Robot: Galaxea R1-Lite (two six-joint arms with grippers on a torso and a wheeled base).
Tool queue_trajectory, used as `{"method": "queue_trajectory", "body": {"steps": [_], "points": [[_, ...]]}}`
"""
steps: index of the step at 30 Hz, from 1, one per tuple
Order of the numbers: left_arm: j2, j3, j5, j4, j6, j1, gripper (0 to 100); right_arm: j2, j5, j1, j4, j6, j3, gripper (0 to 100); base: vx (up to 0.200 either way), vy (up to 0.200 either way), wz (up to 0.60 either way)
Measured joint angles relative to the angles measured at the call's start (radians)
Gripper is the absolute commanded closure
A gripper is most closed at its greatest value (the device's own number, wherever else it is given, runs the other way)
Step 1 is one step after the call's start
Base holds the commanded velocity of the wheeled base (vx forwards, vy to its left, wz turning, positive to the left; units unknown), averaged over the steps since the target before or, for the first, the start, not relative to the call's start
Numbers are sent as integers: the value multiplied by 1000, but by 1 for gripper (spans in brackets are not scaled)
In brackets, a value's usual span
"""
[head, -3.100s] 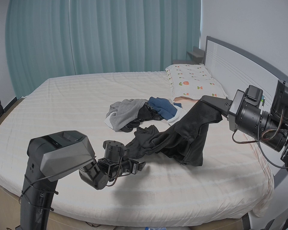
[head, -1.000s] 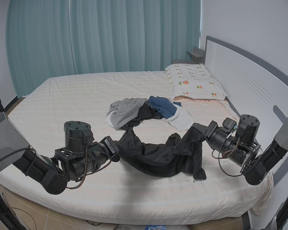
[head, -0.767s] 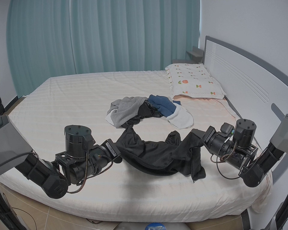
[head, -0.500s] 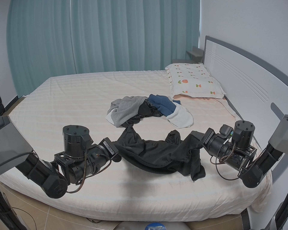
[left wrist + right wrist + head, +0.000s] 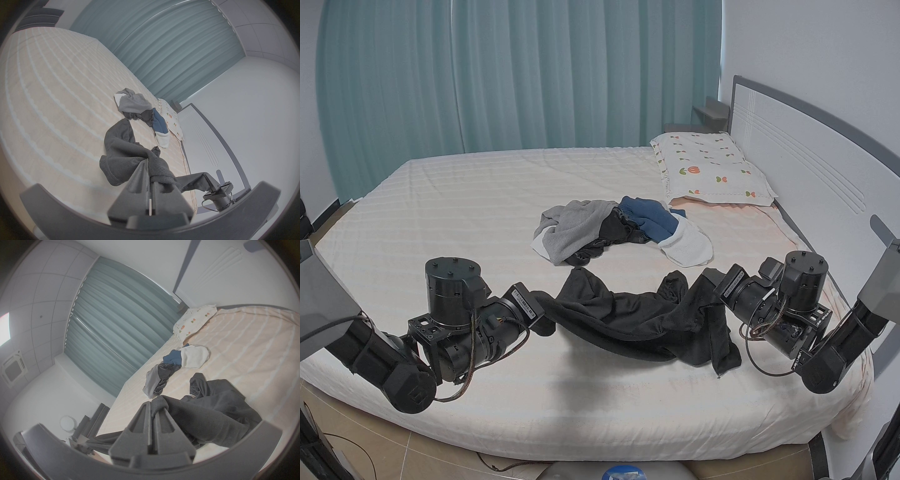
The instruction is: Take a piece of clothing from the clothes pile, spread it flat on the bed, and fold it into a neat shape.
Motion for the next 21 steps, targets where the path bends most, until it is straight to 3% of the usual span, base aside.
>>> {"method": "queue_trajectory", "body": {"steps": [3, 21], "points": [[-16, 1, 1, 1, 1, 4, 100, 1, -34, 3, -10, -25, -13, 100, 0, 200, 0], [-42, 5, 1, 5, 1, 12, 100, 38, -87, 3, -211, -28, -65, 100, 0, 200, 0]]}}
